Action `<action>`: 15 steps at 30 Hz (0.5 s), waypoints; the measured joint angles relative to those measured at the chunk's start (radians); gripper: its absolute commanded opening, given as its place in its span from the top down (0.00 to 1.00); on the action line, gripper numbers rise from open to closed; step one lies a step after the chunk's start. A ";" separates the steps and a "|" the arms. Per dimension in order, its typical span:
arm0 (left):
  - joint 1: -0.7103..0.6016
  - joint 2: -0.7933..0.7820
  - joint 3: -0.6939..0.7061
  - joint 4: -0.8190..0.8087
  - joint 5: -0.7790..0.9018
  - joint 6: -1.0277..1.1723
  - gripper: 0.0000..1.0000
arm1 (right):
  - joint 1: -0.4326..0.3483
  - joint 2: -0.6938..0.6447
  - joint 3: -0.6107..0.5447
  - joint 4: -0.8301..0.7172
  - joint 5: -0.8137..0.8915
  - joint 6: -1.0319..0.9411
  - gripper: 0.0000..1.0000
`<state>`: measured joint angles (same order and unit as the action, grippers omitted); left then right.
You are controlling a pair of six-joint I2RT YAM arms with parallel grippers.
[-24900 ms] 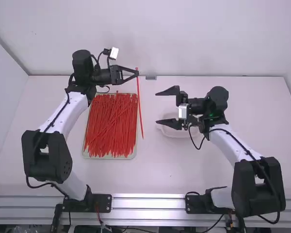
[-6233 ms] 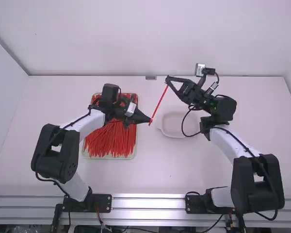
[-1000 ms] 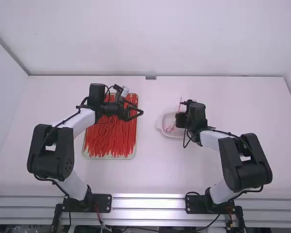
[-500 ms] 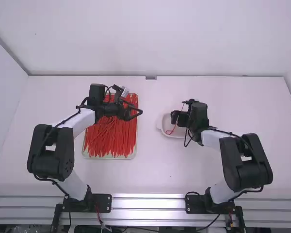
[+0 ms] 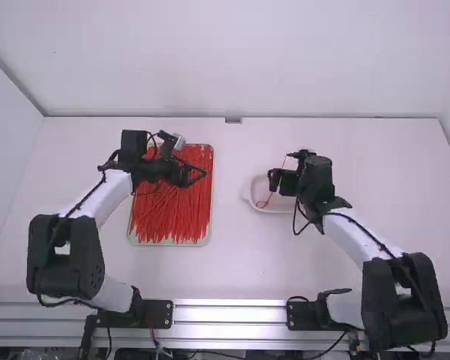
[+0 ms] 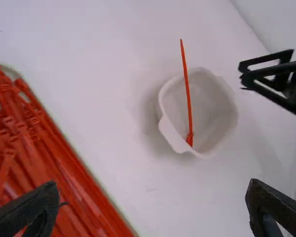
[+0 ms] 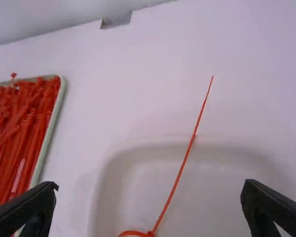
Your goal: Fasten the cable tie
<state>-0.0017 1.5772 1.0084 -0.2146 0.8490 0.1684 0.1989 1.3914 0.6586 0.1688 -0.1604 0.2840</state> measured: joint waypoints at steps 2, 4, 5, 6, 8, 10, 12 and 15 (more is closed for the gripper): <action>0.000 -0.057 0.000 -0.050 -0.059 0.006 0.01 | 0.000 -0.045 0.000 -0.037 0.000 0.000 0.00; 0.000 -0.098 0.000 -0.084 -0.108 0.001 0.01 | 0.000 -0.076 0.000 -0.062 0.000 0.001 0.00; 0.000 -0.114 0.000 -0.098 -0.127 -0.003 0.01 | 0.000 -0.092 0.000 -0.076 0.000 0.000 0.00; 0.000 -0.144 0.000 -0.125 -0.163 -0.015 0.01 | 0.000 -0.113 0.000 -0.093 0.000 0.001 0.00; 0.000 -0.170 0.000 -0.151 -0.198 -0.025 0.01 | 0.000 -0.136 0.000 -0.114 0.000 0.001 0.00; 0.000 -0.207 0.000 -0.198 -0.244 -0.035 0.01 | 0.000 -0.163 0.000 -0.143 0.000 0.003 0.00; 0.000 -0.219 0.000 -0.213 -0.260 -0.038 0.01 | 0.000 -0.174 0.000 -0.155 0.000 0.002 0.00; 0.000 -0.232 0.000 -0.228 -0.278 -0.041 0.01 | 0.000 -0.195 0.000 -0.180 0.000 0.002 0.00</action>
<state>-0.0021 1.3457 1.0084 -0.4427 0.5705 0.1272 0.1989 1.1961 0.6590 -0.0109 -0.1608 0.2859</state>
